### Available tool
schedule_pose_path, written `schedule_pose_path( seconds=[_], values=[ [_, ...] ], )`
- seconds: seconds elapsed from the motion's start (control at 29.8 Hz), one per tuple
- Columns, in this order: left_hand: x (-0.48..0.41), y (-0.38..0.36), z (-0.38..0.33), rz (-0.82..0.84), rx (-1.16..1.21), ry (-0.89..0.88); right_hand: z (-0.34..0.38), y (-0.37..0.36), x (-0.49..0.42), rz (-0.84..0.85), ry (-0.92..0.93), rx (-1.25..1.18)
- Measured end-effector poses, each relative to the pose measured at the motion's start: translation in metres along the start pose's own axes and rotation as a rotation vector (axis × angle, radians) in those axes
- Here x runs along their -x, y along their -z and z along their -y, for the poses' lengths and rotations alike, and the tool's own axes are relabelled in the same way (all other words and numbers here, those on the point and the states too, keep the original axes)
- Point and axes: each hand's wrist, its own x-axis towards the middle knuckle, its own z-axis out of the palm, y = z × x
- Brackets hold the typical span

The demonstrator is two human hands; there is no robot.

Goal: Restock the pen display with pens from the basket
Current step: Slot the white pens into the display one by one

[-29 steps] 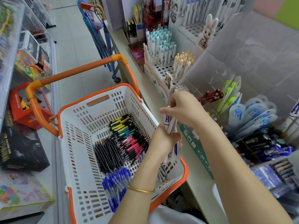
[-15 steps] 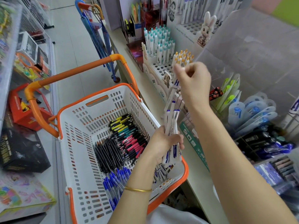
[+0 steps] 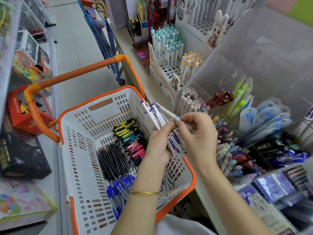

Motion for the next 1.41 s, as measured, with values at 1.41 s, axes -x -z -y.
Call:
schedule_pose_path(
  seconds=[1.41],
  values=[
    [0.01, -0.003, 0.015, -0.158, -0.976, -0.455, 0.048, -0.008, -0.069, 0.483, 0.203, 0.787]
  ],
)
